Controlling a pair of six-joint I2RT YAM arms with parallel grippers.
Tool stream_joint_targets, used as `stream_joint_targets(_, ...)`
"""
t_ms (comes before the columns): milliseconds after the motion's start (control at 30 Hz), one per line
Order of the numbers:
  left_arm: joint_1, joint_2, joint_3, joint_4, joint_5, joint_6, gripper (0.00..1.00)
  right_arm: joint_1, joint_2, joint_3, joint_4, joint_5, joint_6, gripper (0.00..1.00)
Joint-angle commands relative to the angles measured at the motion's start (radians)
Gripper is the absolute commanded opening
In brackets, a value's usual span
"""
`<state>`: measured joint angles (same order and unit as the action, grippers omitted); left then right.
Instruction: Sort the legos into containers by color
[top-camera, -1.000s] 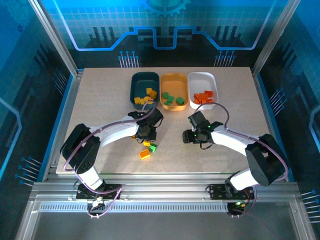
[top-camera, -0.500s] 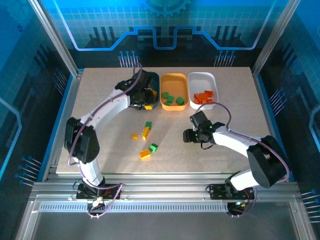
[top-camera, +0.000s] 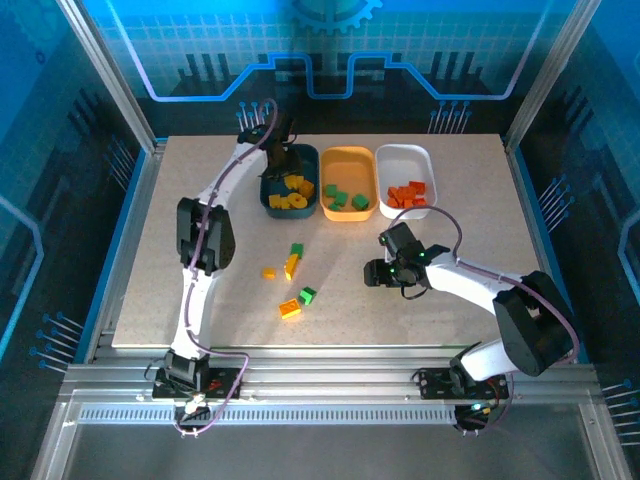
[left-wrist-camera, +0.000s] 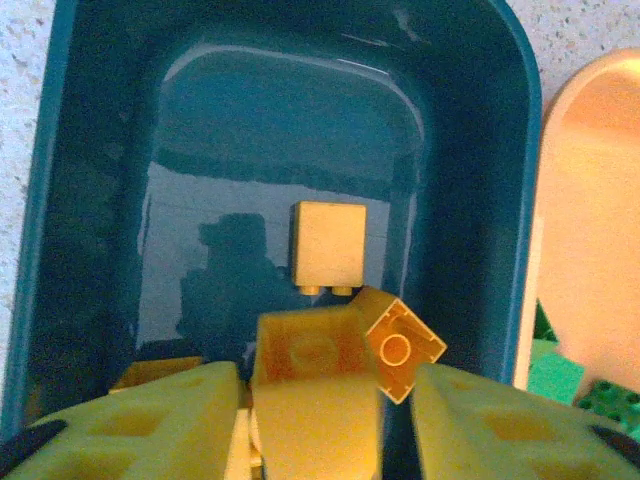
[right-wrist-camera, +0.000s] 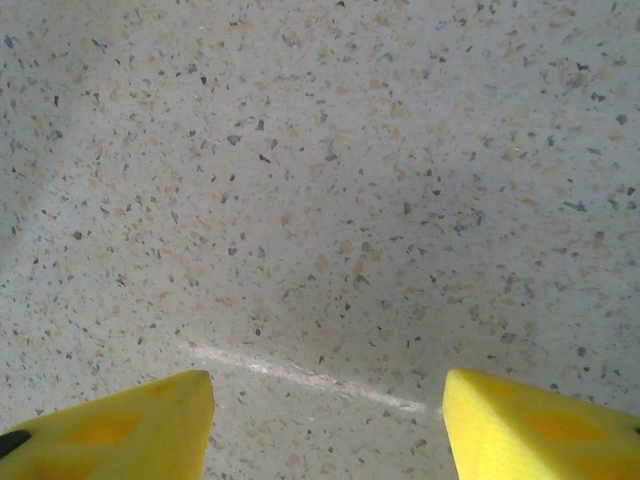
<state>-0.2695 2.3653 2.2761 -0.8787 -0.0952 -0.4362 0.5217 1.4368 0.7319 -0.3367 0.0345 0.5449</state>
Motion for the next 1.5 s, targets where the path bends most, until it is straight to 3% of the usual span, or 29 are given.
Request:
stream_joint_targets(0, 0.001, 0.025, 0.079, -0.128, 0.038, 0.022, 0.61, -0.019, -0.057, 0.045, -0.06, 0.009, -0.039, 0.64)
stream_joint_targets(100, -0.002, -0.014, 0.049, -0.142, 0.059, 0.024, 0.66, -0.022, -0.099, 0.071, -0.094, 0.014, -0.05, 0.65)
stream_joint_targets(167, -0.008, -0.095, -0.058, -0.107, 0.069, 0.032, 0.66, -0.022, -0.126, 0.079, -0.107, 0.018, -0.048, 0.65)
stream_joint_targets(367, -0.098, -0.516, -0.699, 0.162, 0.096, 0.066, 0.77, -0.012, -0.196, 0.054, -0.117, 0.019, -0.023, 0.66)
stream_joint_targets(467, -0.157, -0.632, -0.919, 0.226, 0.074, 0.061, 0.78, -0.014, -0.202, 0.033, -0.112, 0.033, -0.022, 0.67)
stream_joint_targets(567, -0.197, -0.662, -1.029, 0.252, 0.034, 0.055, 0.77, -0.015, -0.188, 0.022, -0.102, 0.026, -0.017, 0.67)
stream_joint_targets(867, -0.22, -0.519, -1.039, 0.31, 0.016, 0.066, 0.62, -0.014, -0.205, -0.004, -0.086, 0.011, 0.012, 0.67)
stream_joint_targets(1100, -0.26, -0.494, -1.046, 0.294, -0.016, 0.065, 0.48, -0.017, -0.239, -0.026, -0.114, 0.031, -0.002, 0.67)
stream_joint_targets(1233, -0.277, -0.523, -1.076, 0.287, -0.035, 0.059, 0.26, -0.019, -0.228, -0.019, -0.105, 0.03, -0.006, 0.66)
stream_joint_targets(1467, -0.279, -0.558, -1.034, 0.235, -0.047, 0.067, 0.13, -0.019, -0.177, 0.002, -0.075, 0.015, -0.007, 0.65)
